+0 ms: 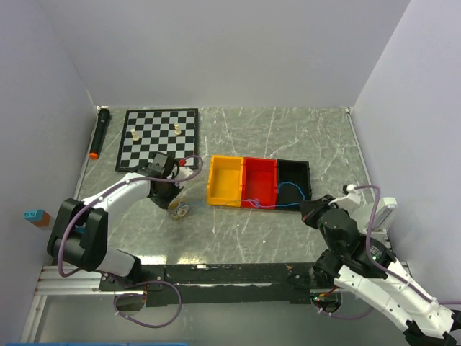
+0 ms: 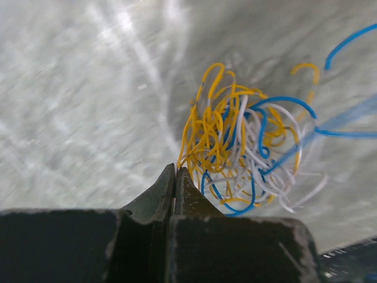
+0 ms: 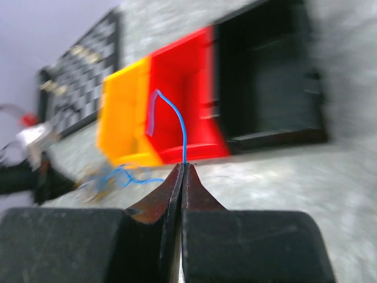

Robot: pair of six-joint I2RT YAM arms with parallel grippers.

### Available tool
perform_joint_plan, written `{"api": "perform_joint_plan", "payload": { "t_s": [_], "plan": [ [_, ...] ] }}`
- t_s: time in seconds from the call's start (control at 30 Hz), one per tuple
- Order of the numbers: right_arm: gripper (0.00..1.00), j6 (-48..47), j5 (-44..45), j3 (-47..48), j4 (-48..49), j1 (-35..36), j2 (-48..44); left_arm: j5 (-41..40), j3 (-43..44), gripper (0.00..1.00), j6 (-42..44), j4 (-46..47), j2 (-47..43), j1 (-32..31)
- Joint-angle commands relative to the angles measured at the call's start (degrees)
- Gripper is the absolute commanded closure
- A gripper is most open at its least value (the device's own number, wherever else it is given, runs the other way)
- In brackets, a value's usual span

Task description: Untangle the cables

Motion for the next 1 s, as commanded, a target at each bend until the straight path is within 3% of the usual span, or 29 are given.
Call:
{"api": "perform_joint_plan", "payload": {
  "t_s": [0.0,0.27,0.37,0.5,0.77,0.97],
  "plan": [
    [1.00,10.58,12.05,3.70,-19.61,0.35,1.19,-6.75,-1.06,0.99,3.54,0.07,-2.93,0.51],
    [1.00,16.31,22.86,13.54,-31.92,0.35,-1.70,-17.03,-7.48,0.99,6.79,4.55,-2.06,0.51],
    [1.00,13.44,24.73,16.89,-31.16,0.44,-3.54,-18.54,-9.77,0.99,7.50,7.19,-1.18,0.51],
    [1.00,3.68,17.10,14.27,-17.64,0.35,-5.13,-9.08,-4.69,0.99,4.78,2.81,-2.05,0.42],
    [1.00,-7.31,3.29,12.15,-2.24,0.35,-1.88,8.78,8.67,0.99,1.87,-8.44,-5.92,-3.96],
    [1.00,-13.64,-2.25,15.48,4.53,0.35,1.02,14.07,11.76,0.98,0.20,-10.73,-7.60,-11.52]
  ]
}}
